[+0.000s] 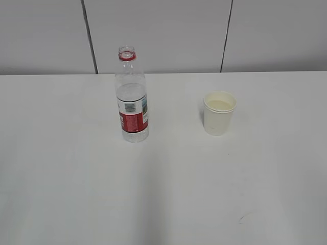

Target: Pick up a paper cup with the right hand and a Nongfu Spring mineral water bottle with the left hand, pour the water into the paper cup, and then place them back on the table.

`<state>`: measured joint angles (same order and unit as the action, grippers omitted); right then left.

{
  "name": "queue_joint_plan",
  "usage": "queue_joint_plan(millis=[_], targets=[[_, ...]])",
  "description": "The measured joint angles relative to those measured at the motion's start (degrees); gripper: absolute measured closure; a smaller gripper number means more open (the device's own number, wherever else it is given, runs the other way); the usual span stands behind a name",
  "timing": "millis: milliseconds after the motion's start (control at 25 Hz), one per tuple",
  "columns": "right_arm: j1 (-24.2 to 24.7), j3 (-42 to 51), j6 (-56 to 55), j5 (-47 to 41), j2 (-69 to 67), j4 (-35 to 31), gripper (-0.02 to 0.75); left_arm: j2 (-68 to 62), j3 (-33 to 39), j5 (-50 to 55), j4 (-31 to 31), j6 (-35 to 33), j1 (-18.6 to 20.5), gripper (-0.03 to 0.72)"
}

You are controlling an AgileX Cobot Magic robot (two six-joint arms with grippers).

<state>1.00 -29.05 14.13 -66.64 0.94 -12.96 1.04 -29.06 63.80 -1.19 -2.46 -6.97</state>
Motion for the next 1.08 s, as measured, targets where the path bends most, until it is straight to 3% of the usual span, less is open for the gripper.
queue_joint_plan(millis=[1080], targets=[[0.0,0.0,-0.1,0.0,0.0,0.0,0.147,0.0,0.0,0.0,0.0,0.0,0.0,0.189]])
